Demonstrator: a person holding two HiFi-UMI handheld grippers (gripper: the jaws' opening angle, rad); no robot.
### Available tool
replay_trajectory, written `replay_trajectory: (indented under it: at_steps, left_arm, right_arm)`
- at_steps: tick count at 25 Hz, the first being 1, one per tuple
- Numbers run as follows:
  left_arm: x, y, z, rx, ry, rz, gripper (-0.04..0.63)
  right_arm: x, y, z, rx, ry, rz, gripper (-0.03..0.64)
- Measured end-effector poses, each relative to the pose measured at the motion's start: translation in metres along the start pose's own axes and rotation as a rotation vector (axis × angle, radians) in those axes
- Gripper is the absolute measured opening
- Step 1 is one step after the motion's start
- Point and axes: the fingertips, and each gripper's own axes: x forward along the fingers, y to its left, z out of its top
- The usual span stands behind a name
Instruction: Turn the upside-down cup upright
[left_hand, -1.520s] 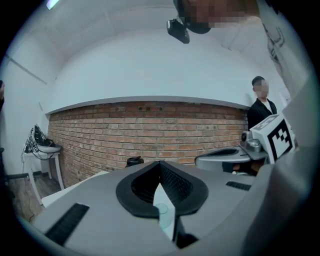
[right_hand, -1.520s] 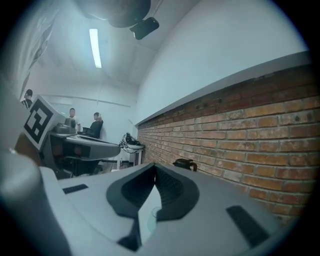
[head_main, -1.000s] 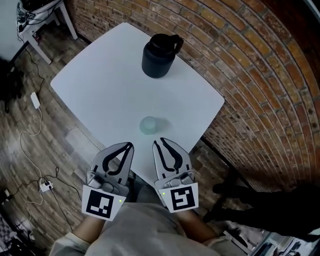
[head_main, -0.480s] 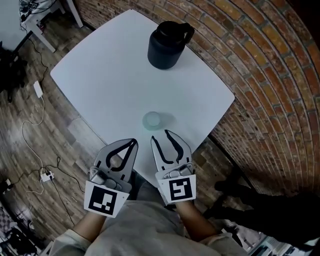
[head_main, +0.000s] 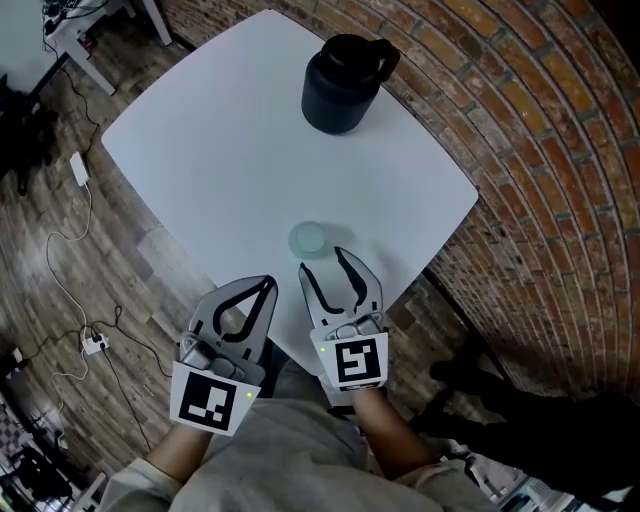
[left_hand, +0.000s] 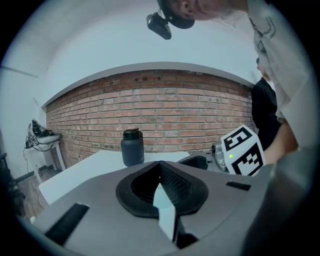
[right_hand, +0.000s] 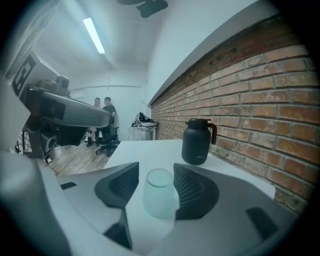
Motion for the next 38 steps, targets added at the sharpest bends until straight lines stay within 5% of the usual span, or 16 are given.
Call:
replay_trajectory:
  at_steps: [38]
  left_arm:
    - [0.013, 0.018, -0.027, -0.036, 0.064, 0.016, 0.011]
  right_arm:
    - [0.057, -0.001, -0.048, 0.031, 0.07, 0.015, 0.343]
